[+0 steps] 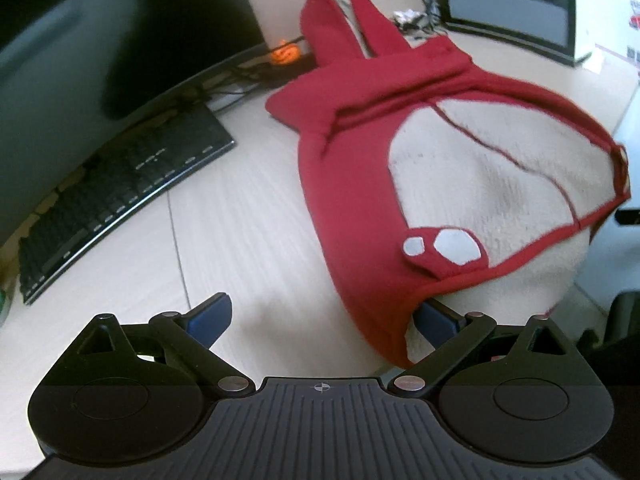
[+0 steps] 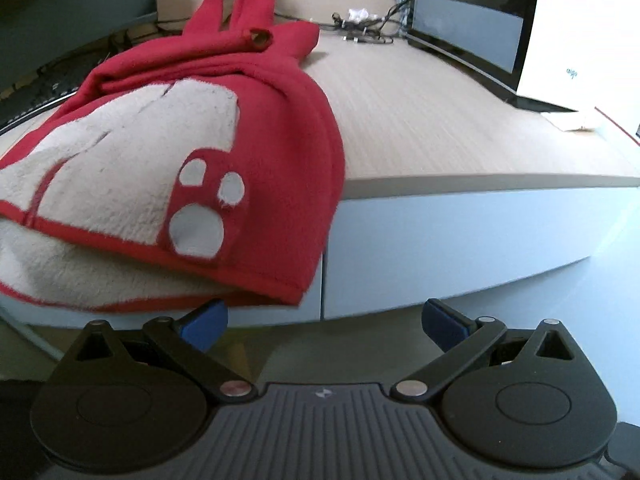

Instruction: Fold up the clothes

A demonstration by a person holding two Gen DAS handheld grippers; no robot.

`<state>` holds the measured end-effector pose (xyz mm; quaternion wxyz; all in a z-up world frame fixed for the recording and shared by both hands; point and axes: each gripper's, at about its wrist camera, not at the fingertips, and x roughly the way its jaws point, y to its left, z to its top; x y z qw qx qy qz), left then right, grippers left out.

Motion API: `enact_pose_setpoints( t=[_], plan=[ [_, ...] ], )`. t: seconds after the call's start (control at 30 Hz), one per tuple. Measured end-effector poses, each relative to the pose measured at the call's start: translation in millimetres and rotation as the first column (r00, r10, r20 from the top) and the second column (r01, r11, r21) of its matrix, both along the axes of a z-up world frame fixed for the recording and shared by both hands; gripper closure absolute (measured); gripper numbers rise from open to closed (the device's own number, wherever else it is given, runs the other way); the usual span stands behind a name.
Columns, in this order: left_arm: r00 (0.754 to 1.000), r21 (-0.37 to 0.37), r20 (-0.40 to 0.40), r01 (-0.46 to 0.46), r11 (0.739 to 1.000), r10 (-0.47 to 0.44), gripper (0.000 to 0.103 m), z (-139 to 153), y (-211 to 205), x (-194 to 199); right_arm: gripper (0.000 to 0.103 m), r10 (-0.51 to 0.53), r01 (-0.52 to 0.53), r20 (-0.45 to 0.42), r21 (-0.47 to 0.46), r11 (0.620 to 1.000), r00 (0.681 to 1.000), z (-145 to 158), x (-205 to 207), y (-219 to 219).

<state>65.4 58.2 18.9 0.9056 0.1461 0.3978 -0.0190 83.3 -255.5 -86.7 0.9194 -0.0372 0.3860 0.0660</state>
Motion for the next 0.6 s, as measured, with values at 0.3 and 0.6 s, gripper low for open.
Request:
enact_pose_setpoints(
  t=[0.3,0.6],
  plan=[
    [0.997,-0.012,0.006,-0.073,0.997,0.073,0.002,12.6,15.6,6.3,0.0,-0.152,0.159,0.133,-0.041,0.986,0.979,16.4,3.9,-20.7],
    [1.0,-0.025,0.02,-0.005,1.0,0.005,0.002,45.3,23.7,20.7,0.0,-0.017,0.023,0.167,-0.035,0.999,0.986,114.3,29.2,-48.3]
  ],
)
